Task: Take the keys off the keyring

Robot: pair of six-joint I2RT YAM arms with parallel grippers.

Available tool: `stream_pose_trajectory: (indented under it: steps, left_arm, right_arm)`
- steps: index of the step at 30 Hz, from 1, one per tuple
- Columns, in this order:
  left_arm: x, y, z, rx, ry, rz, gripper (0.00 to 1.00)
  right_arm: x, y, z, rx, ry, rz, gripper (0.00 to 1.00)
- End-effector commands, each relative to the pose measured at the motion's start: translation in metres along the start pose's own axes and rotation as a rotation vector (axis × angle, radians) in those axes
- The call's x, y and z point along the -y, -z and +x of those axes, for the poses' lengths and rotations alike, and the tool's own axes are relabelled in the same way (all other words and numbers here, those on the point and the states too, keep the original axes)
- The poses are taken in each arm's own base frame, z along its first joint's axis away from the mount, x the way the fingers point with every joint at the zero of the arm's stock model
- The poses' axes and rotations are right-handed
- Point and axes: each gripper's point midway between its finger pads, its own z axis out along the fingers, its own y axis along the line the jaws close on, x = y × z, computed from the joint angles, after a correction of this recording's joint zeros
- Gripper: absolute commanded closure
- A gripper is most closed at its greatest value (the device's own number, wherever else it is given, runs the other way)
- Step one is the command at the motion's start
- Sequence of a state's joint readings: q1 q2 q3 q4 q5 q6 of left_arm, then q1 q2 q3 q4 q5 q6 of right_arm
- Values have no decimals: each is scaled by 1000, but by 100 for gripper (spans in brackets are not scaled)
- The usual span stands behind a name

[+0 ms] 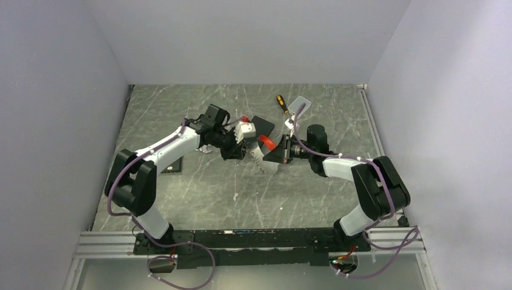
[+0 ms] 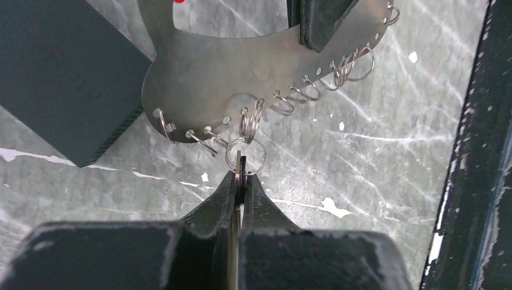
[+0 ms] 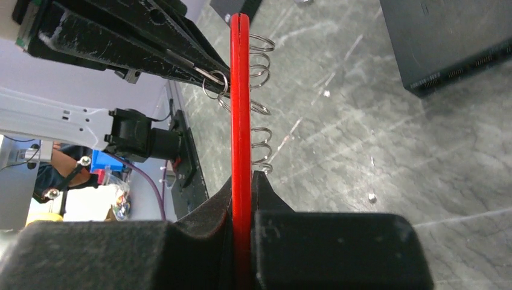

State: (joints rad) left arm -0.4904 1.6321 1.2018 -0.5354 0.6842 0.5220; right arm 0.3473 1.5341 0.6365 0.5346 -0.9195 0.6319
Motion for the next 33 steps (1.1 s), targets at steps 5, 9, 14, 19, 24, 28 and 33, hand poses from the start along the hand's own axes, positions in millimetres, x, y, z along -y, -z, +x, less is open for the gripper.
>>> stream_pose_trajectory:
  steps: [5,9,14,19,24,28,33]
  left_arm:
    - [-20,-16,13,-73,-136,-84,100]
    - [-25,-20,15,-101,-182,-105,100]
    - [-28,-17,12,-125,-257,-115,100]
    - [-20,-8,3,-196,-381,-86,100]
    - [-12,-2,3,-272,-538,-58,100]
    - [-10,5,-4,-319,-677,-54,100]
    - [-2,12,-23,-295,-954,-63,100]
  right_arm:
    - [33,-4,19,12,2,22,91]
    - [42,-6,27,-6,-24,34,86]
    - [45,-5,33,-21,-35,38,73]
    - [39,-2,31,-29,0,28,65]
    - [28,2,19,-38,71,1,58]
    - [16,14,0,-22,133,-11,52]
    - [0,37,-26,7,269,-22,49]
